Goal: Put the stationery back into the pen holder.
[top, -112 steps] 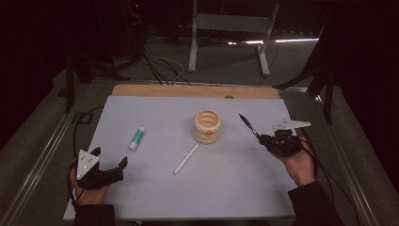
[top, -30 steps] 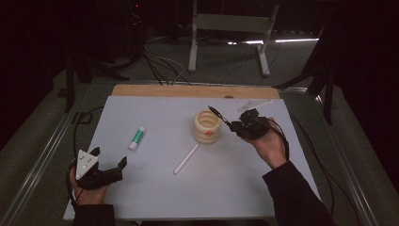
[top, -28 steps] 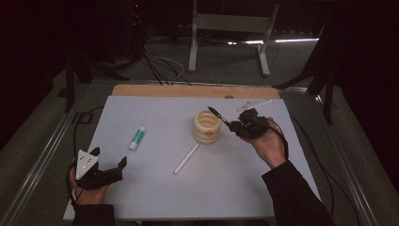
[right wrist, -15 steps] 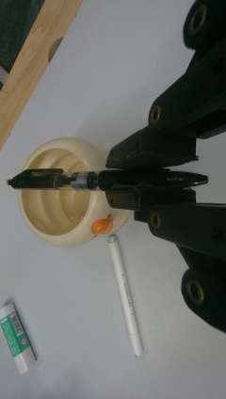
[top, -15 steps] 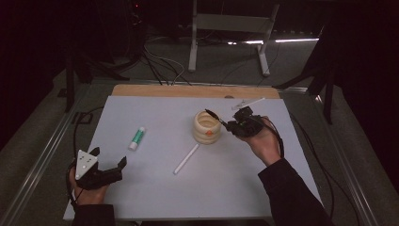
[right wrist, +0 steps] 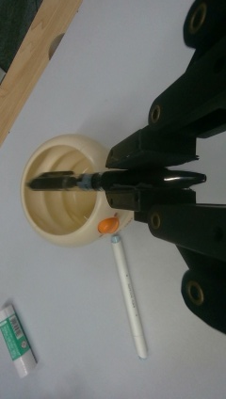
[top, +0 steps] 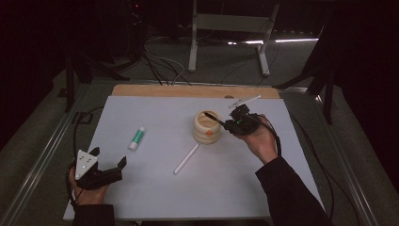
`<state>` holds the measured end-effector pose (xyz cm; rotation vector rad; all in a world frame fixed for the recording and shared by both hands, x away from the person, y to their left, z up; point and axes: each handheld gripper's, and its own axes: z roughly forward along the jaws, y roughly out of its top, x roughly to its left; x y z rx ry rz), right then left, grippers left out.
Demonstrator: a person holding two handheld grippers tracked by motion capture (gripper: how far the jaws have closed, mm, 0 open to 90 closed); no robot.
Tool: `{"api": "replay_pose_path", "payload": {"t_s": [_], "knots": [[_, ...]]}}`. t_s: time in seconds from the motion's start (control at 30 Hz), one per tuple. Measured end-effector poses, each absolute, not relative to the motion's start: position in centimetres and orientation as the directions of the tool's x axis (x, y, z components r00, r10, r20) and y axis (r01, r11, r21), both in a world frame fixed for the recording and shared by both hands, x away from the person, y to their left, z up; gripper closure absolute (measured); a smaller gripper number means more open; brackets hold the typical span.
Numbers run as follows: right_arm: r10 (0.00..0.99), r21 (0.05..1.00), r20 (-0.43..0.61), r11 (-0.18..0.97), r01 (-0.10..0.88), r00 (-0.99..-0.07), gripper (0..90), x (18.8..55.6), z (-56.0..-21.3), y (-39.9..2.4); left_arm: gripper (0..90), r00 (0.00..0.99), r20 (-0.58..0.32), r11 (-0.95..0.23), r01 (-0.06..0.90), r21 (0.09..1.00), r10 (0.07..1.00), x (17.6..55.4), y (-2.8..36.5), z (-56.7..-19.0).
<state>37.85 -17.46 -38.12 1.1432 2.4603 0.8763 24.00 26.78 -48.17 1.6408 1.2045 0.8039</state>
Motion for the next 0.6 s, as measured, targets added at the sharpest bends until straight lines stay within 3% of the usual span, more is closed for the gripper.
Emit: {"api": "replay_pose_path", "payload": {"t_s": [0.33, 0.5, 0.53, 0.6], "knots": [[0.769, 0.661, 0.02, 0.469, 0.586, -0.639, 78.4, 38.8, -38.4, -16.9, 0.3, 0.31, -0.012, -0.104, 0.354, 0.93, 0.951, 24.0, 26.8, -48.2], [0.777, 0.707, 0.068, 0.405, 0.579, -0.626, 35.2, 39.2, -38.4, -16.8, 0.3, 0.309, -0.013, -0.102, 0.353, 0.93, 0.951, 24.0, 26.8, -48.2], [0.786, 0.717, 0.062, 0.393, 0.575, -0.615, 29.9, 39.2, -38.4, -16.9, 0.3, 0.308, -0.013, -0.101, 0.353, 0.93, 0.951, 24.0, 26.8, -48.2], [0.787, 0.726, 0.062, 0.387, 0.569, -0.614, 27.7, 39.2, -38.5, -17.0, 0.3, 0.308, -0.013, -0.102, 0.354, 0.93, 0.951, 24.0, 26.9, -48.2]]}}
